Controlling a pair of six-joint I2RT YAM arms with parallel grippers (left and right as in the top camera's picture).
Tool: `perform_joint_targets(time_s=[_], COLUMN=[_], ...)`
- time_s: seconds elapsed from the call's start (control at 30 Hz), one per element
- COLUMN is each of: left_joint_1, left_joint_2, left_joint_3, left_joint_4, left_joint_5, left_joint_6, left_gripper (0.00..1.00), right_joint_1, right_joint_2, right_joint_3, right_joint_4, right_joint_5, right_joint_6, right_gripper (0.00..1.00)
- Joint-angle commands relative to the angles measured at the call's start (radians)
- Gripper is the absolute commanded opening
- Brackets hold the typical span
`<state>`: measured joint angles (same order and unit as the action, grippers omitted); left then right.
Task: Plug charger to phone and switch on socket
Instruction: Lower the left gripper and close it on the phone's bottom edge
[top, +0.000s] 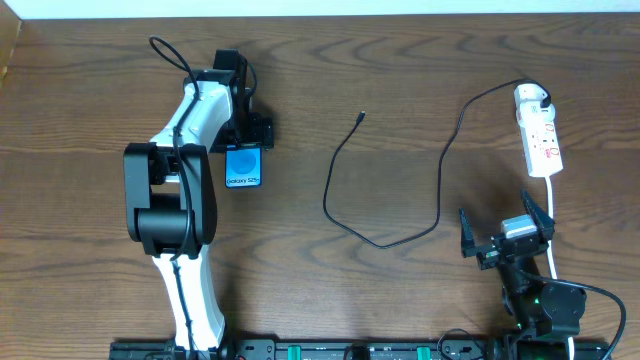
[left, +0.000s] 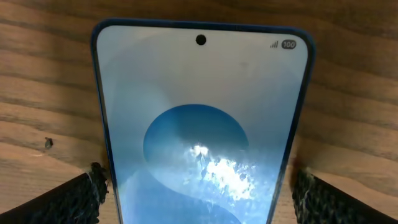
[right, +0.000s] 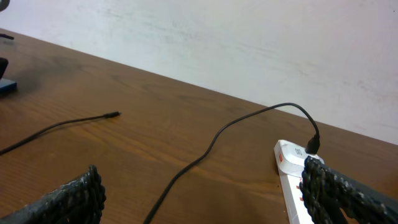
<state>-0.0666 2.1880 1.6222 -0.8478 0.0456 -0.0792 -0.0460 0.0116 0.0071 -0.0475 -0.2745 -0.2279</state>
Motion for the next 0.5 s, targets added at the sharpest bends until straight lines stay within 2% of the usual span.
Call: perform_joint_targets(time_s=[0.0,0.2,0.4,0.47], left_joint_1=[0.004,0.005,0.004,0.005], left_joint_2=[0.016,0.016,0.016,0.016], left_joint_3=[-0.039,-0.061,-0.062,-0.062], left_joint_4=[0.013,0.016,0.017,0.017], left_joint_5=[-0.013,-0.013,-0.013,-0.013], left_joint_6=[-0.013,-0.013,-0.013,-0.012], left_gripper=[0.96,0.95,0.80,0.79], right_joint_1=[0.010,0.010,0.010,0.010], right_joint_2=[-0.006,-0.006,-0.006,-0.006], right_joint_3=[-0.002,-0.002,-0.002,-0.002], right_joint_4=[-0.005,-0.005,-0.005,-0.005], right_joint_5=[0.003,0.003,0.003,0.003], right_joint_6=[0.006,0.006,0.006,0.006], right_gripper=[0.99,0.99,0.99,0.99])
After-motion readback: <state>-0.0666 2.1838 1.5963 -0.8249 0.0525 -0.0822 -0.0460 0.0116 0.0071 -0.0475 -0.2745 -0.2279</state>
